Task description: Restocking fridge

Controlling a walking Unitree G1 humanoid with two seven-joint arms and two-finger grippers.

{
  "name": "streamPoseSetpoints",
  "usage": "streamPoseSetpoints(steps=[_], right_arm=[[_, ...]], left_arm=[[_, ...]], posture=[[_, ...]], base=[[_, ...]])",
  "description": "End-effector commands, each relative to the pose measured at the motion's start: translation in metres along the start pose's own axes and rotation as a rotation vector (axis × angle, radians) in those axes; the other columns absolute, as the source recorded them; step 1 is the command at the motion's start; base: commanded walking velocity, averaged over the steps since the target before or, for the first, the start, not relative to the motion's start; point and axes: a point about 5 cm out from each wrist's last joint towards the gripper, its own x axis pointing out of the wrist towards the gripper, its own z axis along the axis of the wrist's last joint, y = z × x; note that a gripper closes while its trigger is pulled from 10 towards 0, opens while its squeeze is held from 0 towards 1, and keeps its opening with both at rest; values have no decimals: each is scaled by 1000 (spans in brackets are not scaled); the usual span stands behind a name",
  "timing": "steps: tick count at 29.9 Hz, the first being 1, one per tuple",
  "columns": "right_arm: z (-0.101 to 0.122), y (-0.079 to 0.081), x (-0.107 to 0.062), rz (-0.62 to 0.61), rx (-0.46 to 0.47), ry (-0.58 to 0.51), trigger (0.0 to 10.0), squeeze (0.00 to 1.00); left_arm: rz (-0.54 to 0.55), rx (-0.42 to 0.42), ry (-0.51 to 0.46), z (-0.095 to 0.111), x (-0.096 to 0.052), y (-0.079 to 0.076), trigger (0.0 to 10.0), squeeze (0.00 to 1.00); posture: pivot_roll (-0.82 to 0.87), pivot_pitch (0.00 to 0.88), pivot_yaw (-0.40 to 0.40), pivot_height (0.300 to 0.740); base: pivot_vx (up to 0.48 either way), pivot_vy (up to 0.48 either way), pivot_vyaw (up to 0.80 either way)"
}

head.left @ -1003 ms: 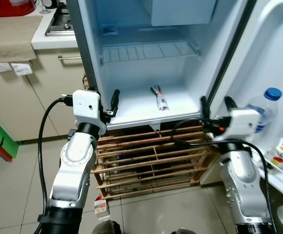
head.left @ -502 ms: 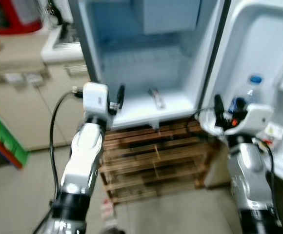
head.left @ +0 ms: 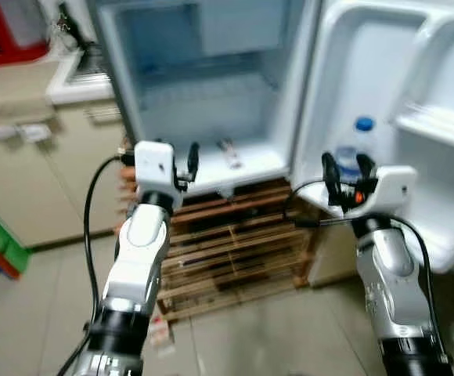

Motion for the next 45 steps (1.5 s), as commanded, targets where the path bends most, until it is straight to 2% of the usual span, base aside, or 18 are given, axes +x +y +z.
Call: streamPoseSetpoints(steps=[1,19,30,39,42,43,44,45], right_arm=[[5,6,4,29,-1,-14,10000,0],[0,11,-2,100,-9,46,10000,0],[-4,12,-3,113,-28,79,10000,0],[-6,16,-2,132,-19,91,10000,0],[-7,17,-3,145,-21,99,10000,0],[-8,16,-6,146,-25,105,10000,0],[-12,11,-16,142,-48,124,10000,0],[-23,0,-39,137,-98,168,10000,0]], left_arm=[[24,14,7,-1,0,6,10000,0],[56,2,8,-2,-3,4,10000,0],[74,27,6,-1,-2,6,10000,0],[78,18,10,-3,-2,4,10000,0],[95,42,19,-5,-4,7,10000,0],[94,44,23,-9,-8,11,10000,0],[53,15,40,-17,-18,16,10000,0],[-9,8,79,-32,-43,25,10000,0]], posture=[[-121,0,62,740],[-133,0,42,740],[-127,0,37,740],[-126,0,35,740],[-126,0,29,740],[-126,0,18,740],[-126,0,18,740],[-124,0,6,740]], base=[[0,0,0],[-130,-76,0],[0,0,740],[0,0,0],[0,0,0],[0,0,0],[0,0,0],[0,0,0]])
